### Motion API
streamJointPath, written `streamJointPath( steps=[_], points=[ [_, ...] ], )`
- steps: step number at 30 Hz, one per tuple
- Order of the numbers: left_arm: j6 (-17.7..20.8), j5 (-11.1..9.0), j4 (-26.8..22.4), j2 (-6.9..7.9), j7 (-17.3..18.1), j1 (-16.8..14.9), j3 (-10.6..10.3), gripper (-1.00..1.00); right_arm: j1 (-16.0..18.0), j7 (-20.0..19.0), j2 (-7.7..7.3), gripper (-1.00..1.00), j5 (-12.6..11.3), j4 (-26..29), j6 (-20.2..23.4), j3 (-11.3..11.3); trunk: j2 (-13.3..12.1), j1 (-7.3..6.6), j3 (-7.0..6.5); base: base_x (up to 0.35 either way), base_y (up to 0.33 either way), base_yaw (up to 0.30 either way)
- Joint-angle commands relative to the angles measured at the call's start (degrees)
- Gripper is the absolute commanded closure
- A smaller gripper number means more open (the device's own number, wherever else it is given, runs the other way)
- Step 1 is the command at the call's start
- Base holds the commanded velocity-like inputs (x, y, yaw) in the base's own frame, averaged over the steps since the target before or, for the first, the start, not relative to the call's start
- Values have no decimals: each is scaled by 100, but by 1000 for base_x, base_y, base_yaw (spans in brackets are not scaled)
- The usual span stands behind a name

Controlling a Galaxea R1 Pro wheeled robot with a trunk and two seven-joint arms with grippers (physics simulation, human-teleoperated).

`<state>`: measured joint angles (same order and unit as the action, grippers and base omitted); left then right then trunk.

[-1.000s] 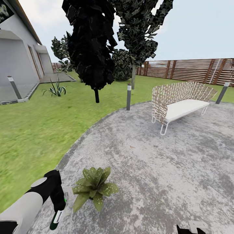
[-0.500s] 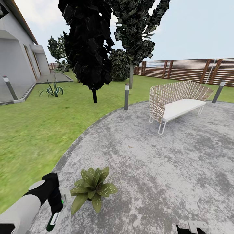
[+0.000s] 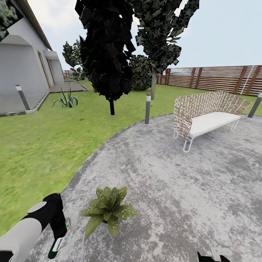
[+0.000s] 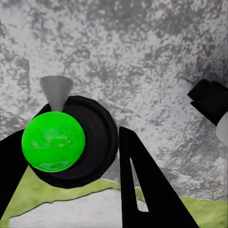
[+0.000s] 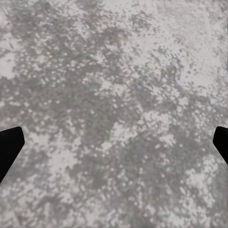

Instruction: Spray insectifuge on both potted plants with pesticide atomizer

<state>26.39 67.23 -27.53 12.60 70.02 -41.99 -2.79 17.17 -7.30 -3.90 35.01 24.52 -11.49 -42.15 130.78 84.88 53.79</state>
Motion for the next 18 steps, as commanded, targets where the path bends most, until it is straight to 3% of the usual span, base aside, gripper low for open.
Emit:
streamJointPath(
  steps=[1,6,15,18],
  points=[
    [59,-2,-4,0,1,-2,-30,100,7,-43,3,-100,32,0,-27,-48,2,-1,5,0,0,22],
    [59,-28,7,-36,-291,13,-32,100,6,-42,3,-100,32,0,-27,-51,2,-1,5,44,136,5],
    [59,-45,85,-68,-322,21,-29,100,6,-43,3,-100,32,0,-24,-53,2,-1,5,95,160,0],
    [59,-31,153,-196,-333,22,-24,100,6,-43,3,-100,32,0,-21,-52,2,-1,5,152,136,0]
  ],
)
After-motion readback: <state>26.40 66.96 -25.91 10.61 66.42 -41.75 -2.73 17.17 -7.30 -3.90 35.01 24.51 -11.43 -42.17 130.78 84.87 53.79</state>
